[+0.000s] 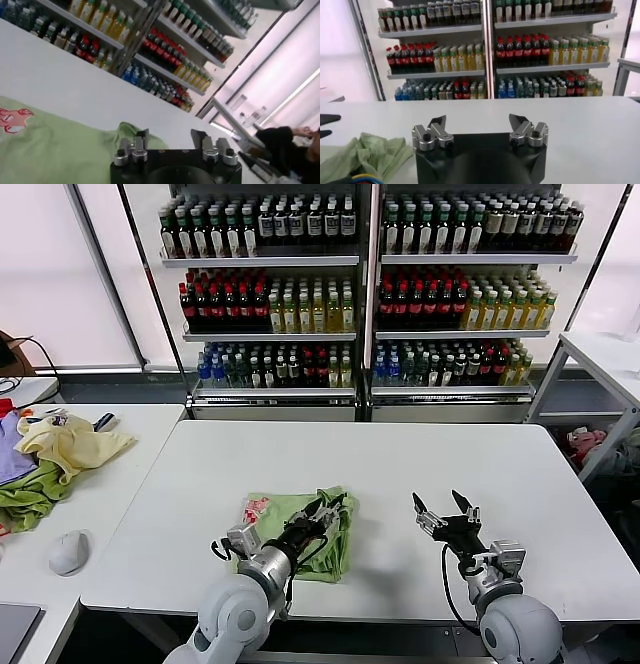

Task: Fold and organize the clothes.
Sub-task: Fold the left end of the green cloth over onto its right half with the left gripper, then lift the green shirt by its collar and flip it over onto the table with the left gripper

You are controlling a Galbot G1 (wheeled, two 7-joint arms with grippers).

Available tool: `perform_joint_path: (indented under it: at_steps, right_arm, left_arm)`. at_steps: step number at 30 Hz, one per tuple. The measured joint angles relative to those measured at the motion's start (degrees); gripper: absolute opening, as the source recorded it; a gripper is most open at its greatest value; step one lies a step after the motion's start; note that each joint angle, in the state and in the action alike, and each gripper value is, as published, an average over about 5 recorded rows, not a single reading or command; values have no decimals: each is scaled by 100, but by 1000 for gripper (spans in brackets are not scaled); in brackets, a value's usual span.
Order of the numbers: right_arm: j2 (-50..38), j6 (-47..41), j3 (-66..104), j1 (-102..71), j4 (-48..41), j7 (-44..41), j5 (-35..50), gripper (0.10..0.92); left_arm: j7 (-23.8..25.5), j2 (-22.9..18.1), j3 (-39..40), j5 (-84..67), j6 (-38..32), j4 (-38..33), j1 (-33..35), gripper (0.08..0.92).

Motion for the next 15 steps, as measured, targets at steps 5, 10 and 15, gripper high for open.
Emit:
perform_joint_path:
  at_steps: [5, 10, 15]
  right_arm:
    - [53, 5, 12, -28, 24, 2, -2, 823]
    - [92, 7, 10, -44, 64, 2, -25, 823]
    - [135, 7, 21, -46, 71, 3, -58, 823]
  left_arm:
    - [65, 117, -327, -97, -172, -185, 270, 796]
    - [17, 284, -646, 308, -402, -81, 479, 821]
    - [-7, 461, -774, 1260, -554, 214, 658, 823]
